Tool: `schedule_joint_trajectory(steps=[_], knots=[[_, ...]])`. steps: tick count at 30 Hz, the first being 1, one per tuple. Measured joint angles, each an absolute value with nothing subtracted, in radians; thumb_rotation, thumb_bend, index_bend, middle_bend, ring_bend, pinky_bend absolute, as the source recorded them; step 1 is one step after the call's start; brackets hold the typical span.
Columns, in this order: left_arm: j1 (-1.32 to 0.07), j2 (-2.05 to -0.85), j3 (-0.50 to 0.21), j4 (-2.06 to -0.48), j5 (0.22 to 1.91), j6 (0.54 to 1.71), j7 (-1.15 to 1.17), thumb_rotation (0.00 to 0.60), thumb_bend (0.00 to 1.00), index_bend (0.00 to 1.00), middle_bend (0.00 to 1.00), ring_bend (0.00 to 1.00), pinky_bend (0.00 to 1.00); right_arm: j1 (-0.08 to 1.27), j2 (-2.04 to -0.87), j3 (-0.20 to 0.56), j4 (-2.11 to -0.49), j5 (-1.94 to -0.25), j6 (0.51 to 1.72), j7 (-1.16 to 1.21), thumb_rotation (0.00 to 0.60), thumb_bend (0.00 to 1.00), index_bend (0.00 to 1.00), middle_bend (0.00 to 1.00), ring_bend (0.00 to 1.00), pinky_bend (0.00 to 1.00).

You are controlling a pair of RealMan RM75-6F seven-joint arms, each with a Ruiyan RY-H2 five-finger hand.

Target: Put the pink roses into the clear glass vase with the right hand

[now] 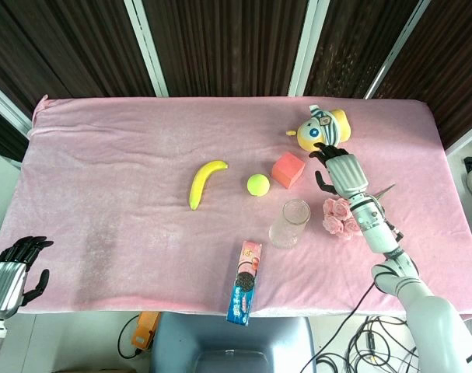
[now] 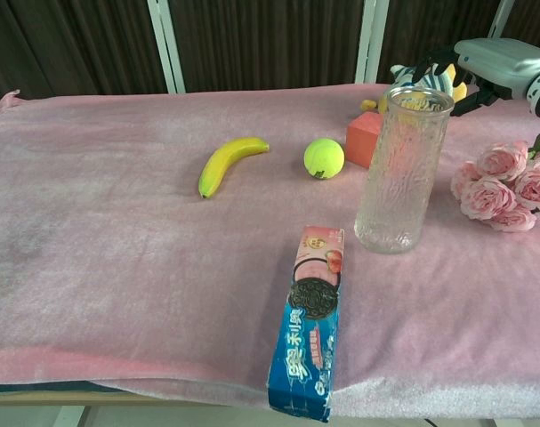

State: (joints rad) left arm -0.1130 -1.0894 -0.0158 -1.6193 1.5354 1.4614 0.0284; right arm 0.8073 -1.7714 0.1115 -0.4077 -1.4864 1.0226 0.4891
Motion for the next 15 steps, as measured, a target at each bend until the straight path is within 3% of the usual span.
schedule_joint_trajectory(steps=[15], knots=[[-0.118, -1.090, -0.017, -1.616, 1.534, 1.453, 0.023, 0.600, 0.48, 0.26, 0.21, 0.14, 0.30, 0.803, -1.771, 0.107, -0.404, -1.485, 1.014, 0.480, 0.600, 0.65, 0.42, 0.28, 0.28, 0.45]])
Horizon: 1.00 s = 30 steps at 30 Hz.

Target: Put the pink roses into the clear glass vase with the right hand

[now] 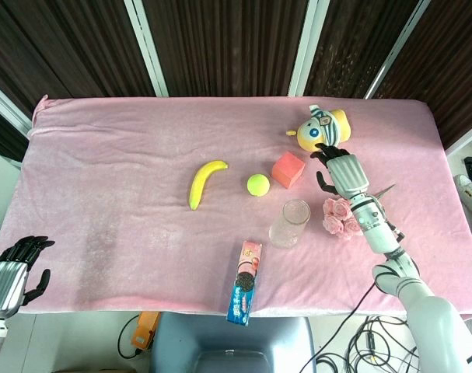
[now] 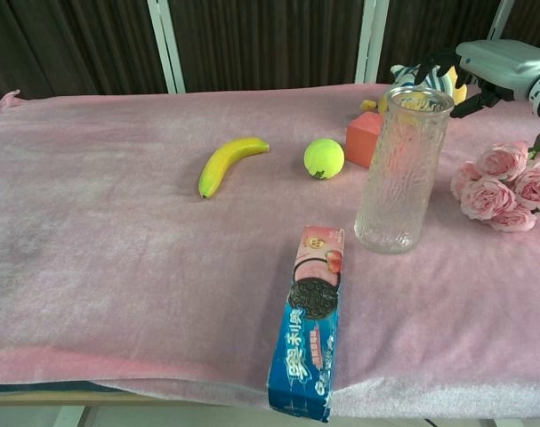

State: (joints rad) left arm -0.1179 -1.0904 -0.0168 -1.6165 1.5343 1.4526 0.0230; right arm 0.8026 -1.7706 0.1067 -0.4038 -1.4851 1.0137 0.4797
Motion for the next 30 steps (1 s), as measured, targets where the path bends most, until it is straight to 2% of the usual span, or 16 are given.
schedule_joint_trajectory(steps=[8, 9, 14, 17, 25, 30], knots=[[-0.113, -1.086, -0.014, -1.621, 1.541, 1.464, 0.018, 0.600, 0.48, 0.26, 0.21, 0.14, 0.30, 0.799, -1.779, 0.105, -0.395, -1.483, 1.006, 0.484, 0.600, 0.64, 0.42, 0.28, 0.28, 0.45], [-0.113, -1.086, -0.014, -1.620, 1.540, 1.465, 0.018, 0.600, 0.48, 0.26, 0.21, 0.14, 0.30, 0.800, -1.779, 0.105, -0.396, -1.483, 1.006, 0.486, 0.600, 0.62, 0.42, 0.28, 0.28, 0.45], [-0.110, -1.084, -0.016, -1.621, 1.535, 1.468, 0.015, 0.600, 0.48, 0.26, 0.21, 0.14, 0.30, 0.794, -1.766, 0.097, -0.407, -1.493, 1.027, 0.497, 0.600, 0.36, 0.41, 0.28, 0.28, 0.45], [-0.108, -1.082, -0.014, -1.623, 1.536, 1.470, 0.016, 0.600, 0.48, 0.26, 0.21, 0.14, 0.30, 0.780, -1.742, 0.093, -0.425, -1.499, 1.051, 0.502, 0.600, 0.28, 0.39, 0.28, 0.28, 0.45], [-0.104, -1.080, -0.012, -1.631, 1.538, 1.475, 0.024, 0.600, 0.48, 0.26, 0.21, 0.15, 0.30, 0.711, -1.632, 0.096, -0.536, -1.495, 1.144, 0.505, 0.600, 0.25, 0.36, 0.28, 0.28, 0.44], [-0.106, -1.081, -0.013, -1.632, 1.535, 1.467, 0.028, 0.600, 0.48, 0.26, 0.21, 0.14, 0.30, 0.643, -1.546, 0.066, -0.621, -1.507, 1.175, 0.480, 0.600, 0.25, 0.36, 0.28, 0.28, 0.44]])
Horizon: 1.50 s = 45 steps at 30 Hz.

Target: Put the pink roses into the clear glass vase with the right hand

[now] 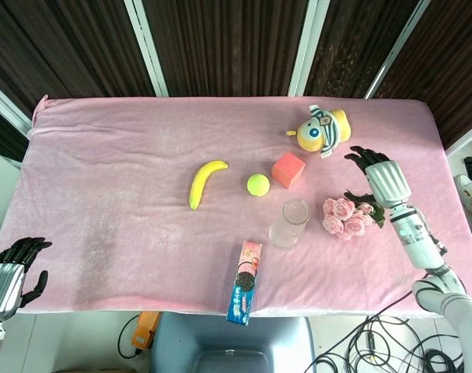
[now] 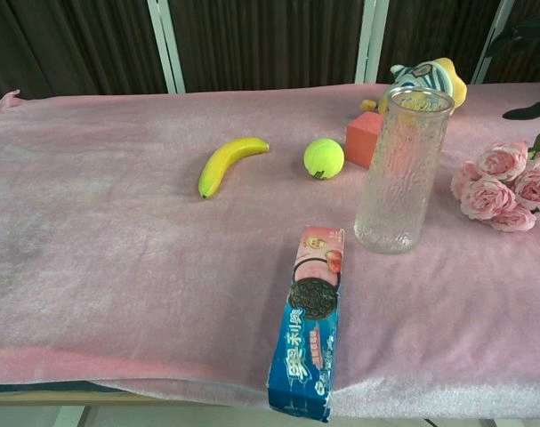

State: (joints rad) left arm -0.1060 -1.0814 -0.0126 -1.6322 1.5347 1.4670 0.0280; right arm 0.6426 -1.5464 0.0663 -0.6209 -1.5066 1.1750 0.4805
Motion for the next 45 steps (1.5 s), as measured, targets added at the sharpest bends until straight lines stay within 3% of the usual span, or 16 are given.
schedule_joint_trajectory(steps=[8, 20, 32, 37, 42, 45], knots=[[-0.112, -1.084, -0.013, -1.631, 1.535, 1.456, 0.029, 0.600, 0.48, 0.26, 0.21, 0.14, 0.30, 0.573, -1.484, -0.022, -0.683, -1.556, 1.152, 0.452, 0.600, 0.25, 0.34, 0.28, 0.28, 0.44], [-0.112, -1.081, -0.015, -1.633, 1.524, 1.451, 0.028, 0.600, 0.48, 0.26, 0.21, 0.14, 0.30, 0.577, -1.452, -0.059, -0.714, -1.585, 1.061, 0.439, 0.600, 0.19, 0.26, 0.28, 0.20, 0.36], [-0.110, -1.081, -0.015, -1.633, 1.525, 1.456, 0.027, 0.600, 0.48, 0.26, 0.21, 0.14, 0.30, 0.591, -1.444, -0.097, -0.752, -1.595, 0.931, 0.424, 0.600, 0.19, 0.26, 0.28, 0.20, 0.36], [-0.110, -1.081, -0.016, -1.633, 1.525, 1.457, 0.026, 0.600, 0.48, 0.26, 0.21, 0.14, 0.30, 0.596, -1.460, -0.107, -0.748, -1.600, 0.907, 0.435, 0.600, 0.18, 0.40, 0.31, 0.33, 0.49], [-0.108, -1.079, -0.016, -1.634, 1.525, 1.461, 0.022, 0.600, 0.48, 0.26, 0.21, 0.14, 0.30, 0.589, -1.507, -0.109, -0.694, -1.606, 0.918, 0.429, 0.600, 0.21, 0.67, 0.51, 0.56, 0.68], [-0.107, -1.079, -0.015, -1.633, 1.527, 1.462, 0.017, 0.600, 0.48, 0.26, 0.21, 0.14, 0.30, 0.580, -1.526, -0.108, -0.665, -1.605, 0.926, 0.409, 0.600, 0.32, 0.79, 0.61, 0.64, 0.75]])
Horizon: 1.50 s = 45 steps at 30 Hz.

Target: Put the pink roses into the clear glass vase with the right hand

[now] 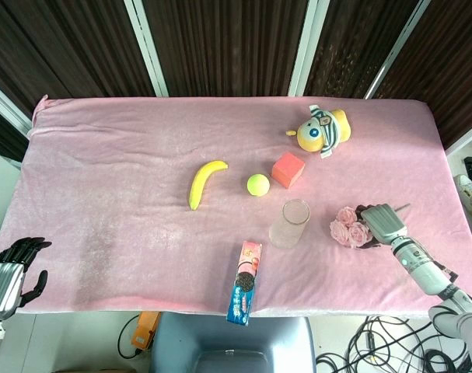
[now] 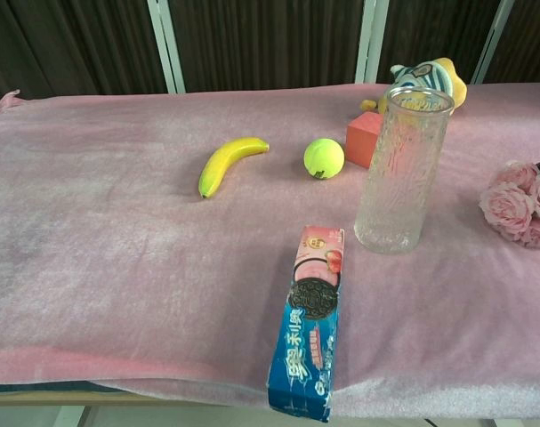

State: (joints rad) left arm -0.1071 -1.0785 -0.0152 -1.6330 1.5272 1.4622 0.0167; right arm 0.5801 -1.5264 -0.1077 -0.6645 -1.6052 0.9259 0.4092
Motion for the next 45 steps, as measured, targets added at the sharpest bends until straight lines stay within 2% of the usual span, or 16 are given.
schedule_joint_trajectory(steps=[2, 9, 18, 22, 26, 32, 37, 45], knots=[[-0.108, -1.078, -0.016, -1.632, 1.527, 1.462, 0.015, 0.600, 0.48, 0.26, 0.21, 0.14, 0.30, 0.573, -1.539, -0.104, -0.645, -1.601, 0.933, 0.389, 0.600, 0.36, 0.83, 0.64, 0.66, 0.75], [-0.105, -1.077, -0.015, -1.633, 1.530, 1.467, 0.014, 0.600, 0.48, 0.26, 0.21, 0.14, 0.30, 0.545, -1.553, -0.058, -0.623, -1.568, 1.013, 0.356, 0.600, 0.37, 0.83, 0.64, 0.66, 0.75], [-0.104, -1.077, -0.013, -1.634, 1.537, 1.470, 0.016, 0.600, 0.48, 0.26, 0.21, 0.14, 0.30, 0.515, -1.528, 0.097, -0.696, -1.493, 1.277, 0.397, 0.600, 0.37, 0.83, 0.64, 0.66, 0.76], [-0.104, -1.078, -0.012, -1.634, 1.540, 1.469, 0.017, 0.600, 0.48, 0.26, 0.21, 0.14, 0.30, 0.509, -1.497, 0.163, -0.808, -1.471, 1.375, 0.521, 0.600, 0.40, 0.83, 0.64, 0.66, 0.76], [-0.105, -1.078, -0.012, -1.634, 1.539, 1.468, 0.017, 0.600, 0.48, 0.26, 0.21, 0.14, 0.30, 0.503, -1.443, 0.209, -0.969, -1.463, 1.418, 0.653, 0.600, 0.40, 0.82, 0.64, 0.66, 0.76], [-0.105, -1.078, -0.012, -1.634, 1.540, 1.469, 0.018, 0.600, 0.48, 0.26, 0.21, 0.14, 0.30, 0.500, -1.355, 0.272, -1.217, -1.487, 1.511, 0.730, 0.600, 0.40, 0.82, 0.64, 0.66, 0.76], [-0.105, -1.078, -0.010, -1.634, 1.544, 1.469, 0.018, 0.600, 0.48, 0.26, 0.21, 0.14, 0.30, 0.507, -1.298, 0.291, -1.353, -1.534, 1.545, 0.808, 0.600, 0.40, 0.82, 0.64, 0.66, 0.76], [-0.105, -1.078, -0.011, -1.635, 1.540, 1.467, 0.019, 0.600, 0.48, 0.26, 0.21, 0.14, 0.30, 0.523, -1.224, 0.274, -1.482, -1.584, 1.503, 1.017, 0.600, 0.40, 0.82, 0.64, 0.66, 0.76]])
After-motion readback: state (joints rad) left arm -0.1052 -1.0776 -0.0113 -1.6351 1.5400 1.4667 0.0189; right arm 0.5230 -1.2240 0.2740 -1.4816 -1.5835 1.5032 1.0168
